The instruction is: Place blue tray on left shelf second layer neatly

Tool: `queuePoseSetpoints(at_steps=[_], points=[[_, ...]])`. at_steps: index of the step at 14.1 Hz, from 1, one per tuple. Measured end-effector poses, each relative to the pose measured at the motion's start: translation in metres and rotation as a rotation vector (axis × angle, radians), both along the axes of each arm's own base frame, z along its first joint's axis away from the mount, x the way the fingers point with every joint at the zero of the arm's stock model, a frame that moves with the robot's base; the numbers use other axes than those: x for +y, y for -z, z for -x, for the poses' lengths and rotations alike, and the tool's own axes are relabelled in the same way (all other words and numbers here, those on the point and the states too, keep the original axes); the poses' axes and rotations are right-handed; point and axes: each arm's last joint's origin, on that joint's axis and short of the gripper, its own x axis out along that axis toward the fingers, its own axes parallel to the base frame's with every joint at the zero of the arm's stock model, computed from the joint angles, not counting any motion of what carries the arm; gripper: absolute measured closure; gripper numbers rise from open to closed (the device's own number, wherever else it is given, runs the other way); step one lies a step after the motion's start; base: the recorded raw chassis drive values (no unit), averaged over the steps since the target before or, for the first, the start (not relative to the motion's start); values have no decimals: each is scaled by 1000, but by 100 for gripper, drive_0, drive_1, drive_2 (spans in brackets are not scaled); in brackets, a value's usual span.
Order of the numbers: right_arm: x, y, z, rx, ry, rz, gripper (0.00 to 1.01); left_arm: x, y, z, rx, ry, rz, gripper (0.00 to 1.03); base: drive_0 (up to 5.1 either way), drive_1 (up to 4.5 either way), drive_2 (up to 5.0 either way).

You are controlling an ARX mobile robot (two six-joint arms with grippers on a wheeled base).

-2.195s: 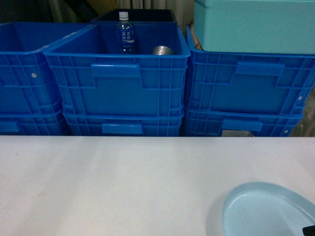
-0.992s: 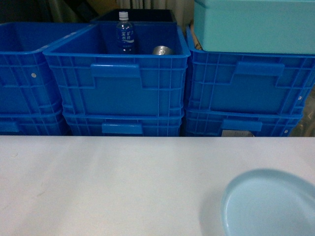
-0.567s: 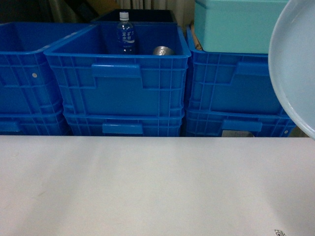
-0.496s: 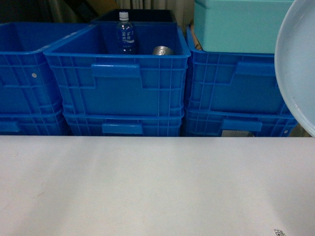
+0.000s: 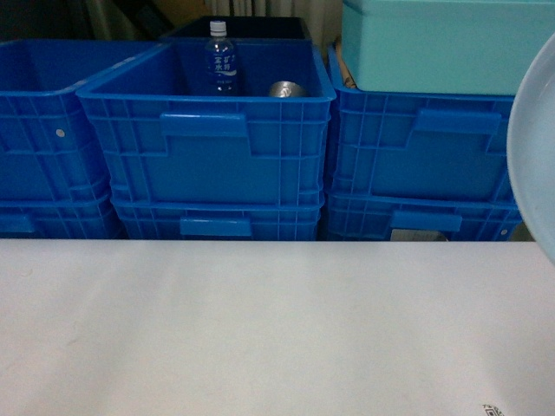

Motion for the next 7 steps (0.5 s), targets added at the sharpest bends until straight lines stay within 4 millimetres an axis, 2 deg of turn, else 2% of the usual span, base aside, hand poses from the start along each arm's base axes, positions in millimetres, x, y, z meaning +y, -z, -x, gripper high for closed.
queuePoseSetpoints(at_steps=[7], points=[[-1, -1, 2, -13, 21, -15, 99, 0, 0, 0, 0, 0, 0, 5, 0, 0, 0]])
